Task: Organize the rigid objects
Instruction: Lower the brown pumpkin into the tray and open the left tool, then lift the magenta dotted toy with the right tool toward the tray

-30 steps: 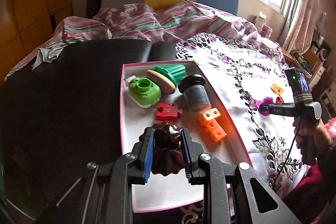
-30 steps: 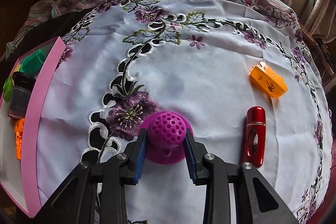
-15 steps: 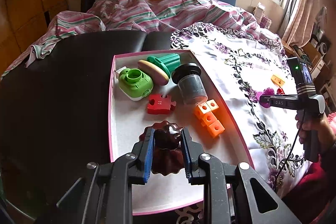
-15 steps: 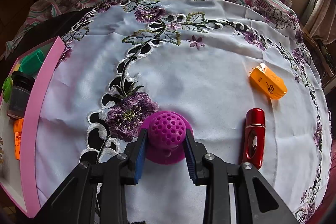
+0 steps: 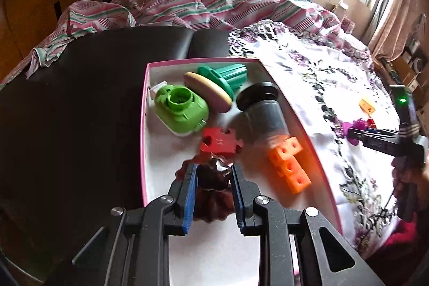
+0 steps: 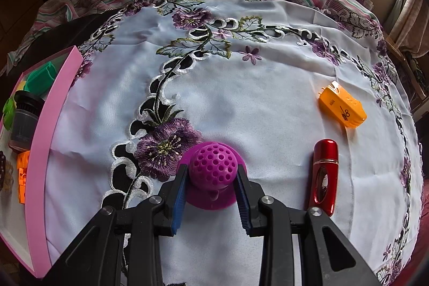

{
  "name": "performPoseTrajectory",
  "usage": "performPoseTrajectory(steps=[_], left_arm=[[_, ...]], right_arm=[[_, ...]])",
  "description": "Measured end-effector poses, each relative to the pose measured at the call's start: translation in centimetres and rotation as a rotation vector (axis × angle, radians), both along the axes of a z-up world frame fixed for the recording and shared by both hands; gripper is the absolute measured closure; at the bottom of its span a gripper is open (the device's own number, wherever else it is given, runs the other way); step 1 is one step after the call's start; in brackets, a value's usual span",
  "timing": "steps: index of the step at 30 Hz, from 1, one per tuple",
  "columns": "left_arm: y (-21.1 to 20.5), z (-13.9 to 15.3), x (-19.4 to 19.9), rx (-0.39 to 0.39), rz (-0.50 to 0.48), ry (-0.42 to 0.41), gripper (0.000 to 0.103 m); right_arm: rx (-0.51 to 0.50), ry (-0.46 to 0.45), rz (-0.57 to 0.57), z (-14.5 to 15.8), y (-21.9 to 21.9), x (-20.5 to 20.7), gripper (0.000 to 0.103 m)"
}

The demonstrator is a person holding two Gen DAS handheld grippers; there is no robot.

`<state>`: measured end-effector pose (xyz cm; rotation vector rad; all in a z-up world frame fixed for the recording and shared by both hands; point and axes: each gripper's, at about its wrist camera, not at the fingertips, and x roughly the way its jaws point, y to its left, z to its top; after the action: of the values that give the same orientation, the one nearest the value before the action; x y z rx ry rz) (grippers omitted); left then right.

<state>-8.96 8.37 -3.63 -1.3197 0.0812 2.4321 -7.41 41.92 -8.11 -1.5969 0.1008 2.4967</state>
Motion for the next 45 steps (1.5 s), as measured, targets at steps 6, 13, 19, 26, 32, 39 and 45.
performPoseTrajectory(steps=[6, 13, 19, 26, 32, 39, 45], left_arm=[[0.5, 0.1, -2.2, -0.066, 0.002, 0.023, 0.078], [0.6, -0.7, -3.1, -0.062, 0.009, 0.023, 0.071], [-0.3, -0.5, -1.7, -0.029, 0.034, 0.049, 0.047], [-3.3, 1.5, 0.2, 0.031, 0.114, 0.097, 0.042], [-5.5, 2.2, 2.4, 0.013, 0.215, 0.107, 0.042], [-5.8, 2.0, 4.2, -0.055, 0.239, 0.123, 0.042], [-6.1, 1.8, 4.9, -0.056, 0.239, 0.126, 0.042]], right_arm=[[0.002, 0.002, 0.002, 0.0, 0.0, -0.1, 0.070], [-0.003, 0.005, 0.000, 0.1, 0.2, -0.2, 0.070], [0.000, 0.005, -0.002, 0.1, 0.2, -0.3, 0.070], [0.009, 0.004, -0.001, 0.0, 0.0, -0.2, 0.070], [0.019, 0.005, 0.016, 0.0, -0.5, -0.3, 0.070], [0.023, 0.007, 0.038, 0.0, -1.2, -0.2, 0.070], [0.020, 0.009, 0.029, -0.1, -1.1, -0.1, 0.070]])
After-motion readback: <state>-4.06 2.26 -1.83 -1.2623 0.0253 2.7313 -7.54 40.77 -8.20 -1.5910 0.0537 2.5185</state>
